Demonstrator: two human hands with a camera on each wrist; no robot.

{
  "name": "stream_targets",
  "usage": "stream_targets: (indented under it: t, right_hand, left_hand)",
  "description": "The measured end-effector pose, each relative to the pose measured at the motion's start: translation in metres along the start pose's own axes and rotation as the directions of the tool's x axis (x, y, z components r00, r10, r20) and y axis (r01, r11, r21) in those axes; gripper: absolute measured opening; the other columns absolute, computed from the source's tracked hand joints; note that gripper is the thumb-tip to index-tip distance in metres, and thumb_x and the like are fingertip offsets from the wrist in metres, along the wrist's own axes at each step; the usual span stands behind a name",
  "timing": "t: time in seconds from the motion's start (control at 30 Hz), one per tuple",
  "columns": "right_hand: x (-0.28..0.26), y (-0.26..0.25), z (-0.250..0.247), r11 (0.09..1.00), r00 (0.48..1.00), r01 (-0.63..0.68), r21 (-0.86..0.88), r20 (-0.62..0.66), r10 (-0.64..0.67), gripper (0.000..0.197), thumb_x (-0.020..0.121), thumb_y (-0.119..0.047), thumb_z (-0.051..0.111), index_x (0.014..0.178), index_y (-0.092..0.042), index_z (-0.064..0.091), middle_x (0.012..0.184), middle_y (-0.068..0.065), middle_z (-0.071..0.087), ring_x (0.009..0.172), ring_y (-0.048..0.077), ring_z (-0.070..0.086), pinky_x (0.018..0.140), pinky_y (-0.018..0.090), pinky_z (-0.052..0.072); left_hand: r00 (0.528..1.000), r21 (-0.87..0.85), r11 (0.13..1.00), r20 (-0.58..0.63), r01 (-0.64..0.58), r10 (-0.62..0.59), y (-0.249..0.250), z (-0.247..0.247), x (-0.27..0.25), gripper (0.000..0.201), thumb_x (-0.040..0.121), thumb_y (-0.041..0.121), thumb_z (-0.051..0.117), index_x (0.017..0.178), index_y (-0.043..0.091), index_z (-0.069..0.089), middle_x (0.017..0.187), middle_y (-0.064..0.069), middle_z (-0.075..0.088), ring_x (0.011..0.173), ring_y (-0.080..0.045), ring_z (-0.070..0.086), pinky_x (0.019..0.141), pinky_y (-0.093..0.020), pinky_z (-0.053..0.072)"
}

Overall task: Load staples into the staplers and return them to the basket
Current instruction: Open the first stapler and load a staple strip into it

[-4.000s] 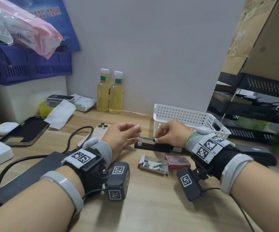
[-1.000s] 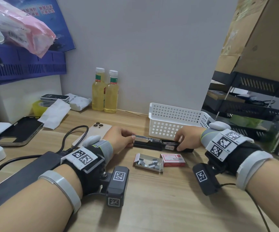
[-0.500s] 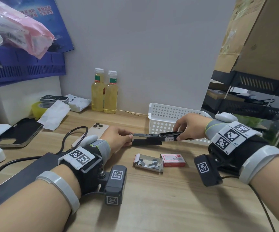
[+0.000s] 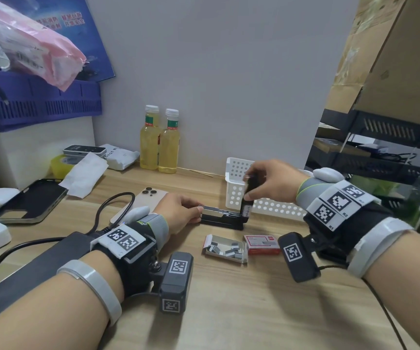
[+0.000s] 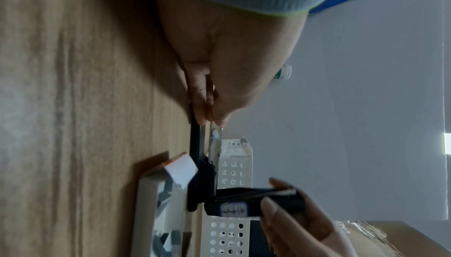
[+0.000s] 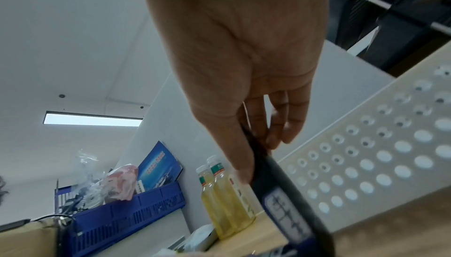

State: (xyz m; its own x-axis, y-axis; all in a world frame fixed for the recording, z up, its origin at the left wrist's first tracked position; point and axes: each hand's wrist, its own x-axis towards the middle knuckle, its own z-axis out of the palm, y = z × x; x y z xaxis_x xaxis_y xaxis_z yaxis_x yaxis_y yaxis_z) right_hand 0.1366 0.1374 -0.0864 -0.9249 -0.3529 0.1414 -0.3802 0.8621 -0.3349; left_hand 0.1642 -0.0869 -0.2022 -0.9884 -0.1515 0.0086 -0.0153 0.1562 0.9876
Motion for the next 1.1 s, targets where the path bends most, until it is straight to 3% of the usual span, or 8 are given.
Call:
stream_targets:
  t: [0.1, 0.27, 0.4, 0.6, 0.77, 0.87, 1.0, 1.1]
  right_hand:
    - [0.007, -0.018, 0.020, 0.993, 0.998, 0.066, 0.093, 0.003, -0.067, 0.037, 0.075, -0.032, 0.084, 0.107, -0.027, 0.065, 0.092, -0.012, 0.072, 0.092, 0.013, 0.068, 0.088, 0.034, 0.055]
    - [0.015, -0.040, 0.050, 0.988, 0.985, 0.147, -0.051, 0.103, -0.142, 0.028, 0.082, -0.034, 0.078, 0.109, -0.027, 0.075, 0.090, -0.011, 0.069, 0.091, 0.012, 0.065, 0.083, 0.025, 0.051]
    - [0.018, -0.042, 0.058, 0.975, 0.969, 0.180, -0.128, 0.195, -0.153, 0.034, 0.082, -0.035, 0.076, 0.116, -0.028, 0.073, 0.103, -0.007, 0.074, 0.097, 0.015, 0.068, 0.089, 0.030, 0.054]
    - [0.024, -0.039, 0.060, 0.957, 0.939, 0.132, -0.258, 0.341, -0.038, 0.056, 0.075, -0.042, 0.082, 0.125, -0.029, 0.062, 0.112, -0.007, 0.070, 0.098, 0.018, 0.065, 0.091, 0.035, 0.055]
    - [0.022, -0.043, 0.066, 0.915, 0.950, 0.179, -0.361, 0.306, -0.066, 0.051, 0.073, -0.040, 0.082, 0.118, -0.024, 0.064, 0.098, -0.004, 0.066, 0.092, 0.021, 0.063, 0.078, 0.031, 0.053]
    - [0.019, -0.044, 0.062, 0.921, 0.948, 0.180, -0.346, 0.309, -0.069, 0.053, 0.071, -0.041, 0.081, 0.118, -0.023, 0.063, 0.098, -0.002, 0.068, 0.091, 0.021, 0.064, 0.080, 0.034, 0.057]
    - [0.021, -0.039, 0.024, 0.976, 0.967, 0.106, -0.190, 0.249, -0.056, 0.049, 0.073, -0.039, 0.080, 0.116, -0.027, 0.061, 0.096, -0.007, 0.071, 0.087, 0.017, 0.068, 0.082, 0.034, 0.057]
    - [0.045, -0.030, -0.017, 0.999, 0.994, 0.012, -0.036, 0.108, -0.008, 0.048, 0.073, -0.033, 0.081, 0.116, -0.023, 0.062, 0.104, 0.000, 0.073, 0.090, 0.023, 0.073, 0.083, 0.042, 0.061]
  left_hand:
    - [1.000, -0.054, 0.998, -0.001, 0.019, -0.019, 0.002, 0.002, -0.001, 0.009, 0.093, 0.009, 0.067, 0.092, 0.006, 0.076, 0.089, -0.014, 0.074, 0.082, -0.023, 0.072, 0.083, -0.031, 0.061]
    - [0.990, -0.265, 0.956, -0.030, 0.128, -0.141, 0.011, 0.004, 0.002, 0.032, 0.100, 0.027, 0.056, 0.105, -0.004, 0.066, 0.104, -0.024, 0.066, 0.069, -0.024, 0.065, 0.069, -0.035, 0.063]
    - [0.991, -0.177, 0.976, -0.017, 0.126, -0.131, 0.010, 0.002, 0.000, 0.028, 0.095, 0.027, 0.065, 0.110, 0.003, 0.067, 0.094, -0.021, 0.068, 0.072, -0.023, 0.070, 0.072, -0.033, 0.064]
    - [0.998, -0.089, 0.995, -0.040, 0.053, -0.057, 0.012, 0.003, 0.001, 0.020, 0.093, 0.017, 0.068, 0.109, 0.004, 0.064, 0.097, -0.013, 0.064, 0.061, -0.018, 0.065, 0.063, -0.031, 0.063]
    - [0.997, -0.093, 0.996, -0.069, 0.011, -0.017, 0.011, 0.003, -0.001, 0.027, 0.091, 0.019, 0.071, 0.111, 0.002, 0.063, 0.092, -0.011, 0.064, 0.060, -0.015, 0.062, 0.060, -0.027, 0.061]
    - [0.996, -0.213, 0.976, -0.072, 0.043, -0.060, 0.012, 0.001, 0.000, 0.032, 0.093, 0.025, 0.069, 0.114, 0.004, 0.061, 0.106, -0.015, 0.064, 0.063, -0.015, 0.061, 0.063, -0.027, 0.059]
    - [0.978, -0.475, 0.873, -0.102, 0.112, -0.181, 0.021, -0.004, 0.010, 0.022, 0.101, 0.026, 0.053, 0.103, 0.006, 0.061, 0.095, -0.008, 0.054, 0.064, -0.016, 0.049, 0.062, -0.029, 0.052]
    - [0.966, -0.495, 0.857, -0.119, 0.142, -0.229, 0.024, -0.002, 0.028, 0.019, 0.101, 0.023, 0.050, 0.097, 0.007, 0.061, 0.088, -0.005, 0.053, 0.065, -0.015, 0.049, 0.061, -0.027, 0.048]
